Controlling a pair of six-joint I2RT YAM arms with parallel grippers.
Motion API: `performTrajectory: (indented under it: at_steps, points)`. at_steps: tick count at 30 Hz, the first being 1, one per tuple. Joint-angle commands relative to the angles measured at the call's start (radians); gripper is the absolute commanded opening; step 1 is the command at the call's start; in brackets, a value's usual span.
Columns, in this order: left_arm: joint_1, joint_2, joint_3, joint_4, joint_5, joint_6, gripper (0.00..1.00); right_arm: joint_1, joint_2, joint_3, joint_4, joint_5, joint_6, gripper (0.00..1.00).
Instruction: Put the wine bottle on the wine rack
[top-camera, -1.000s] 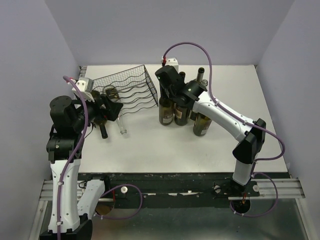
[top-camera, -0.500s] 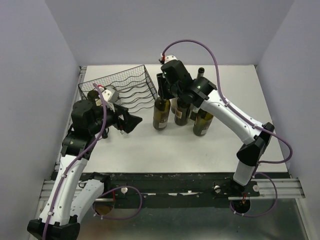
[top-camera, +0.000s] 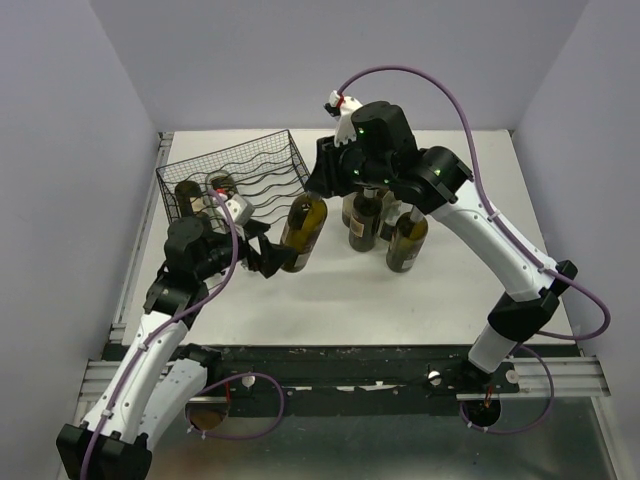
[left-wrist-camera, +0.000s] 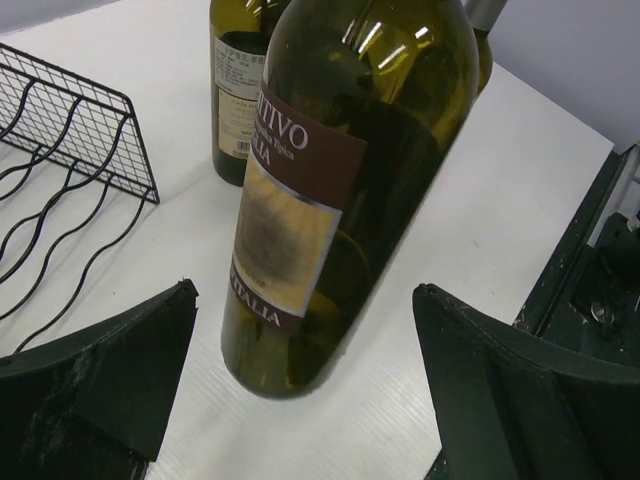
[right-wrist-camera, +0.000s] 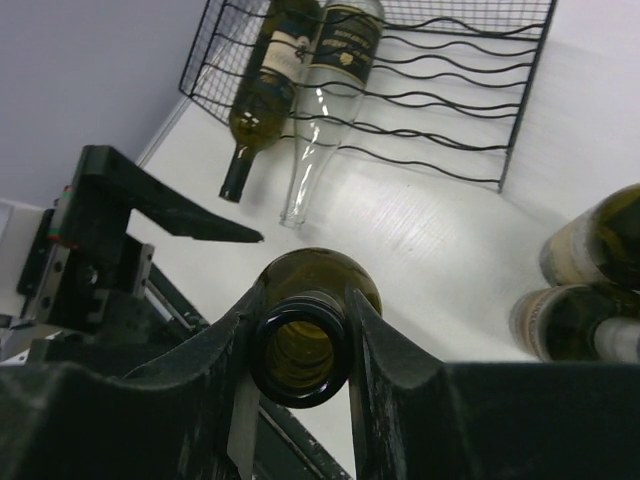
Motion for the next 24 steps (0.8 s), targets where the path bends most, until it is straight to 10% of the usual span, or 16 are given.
performTrajectory:
  at_steps: [1,22,24]
  points:
    - [-0.010,0.009,-0.038,0.121,0.093,0.042,0.99,0.002,-0.054,0.033,0.077,-0.193,0.027,0.01]
    - [-0.020,0.015,-0.051,0.128,0.302,0.277,0.98,0.002,-0.187,-0.139,0.298,-0.496,0.012,0.01]
    - [-0.020,0.025,-0.037,0.099,0.302,0.289,0.84,0.001,-0.200,-0.156,0.316,-0.509,0.005,0.01]
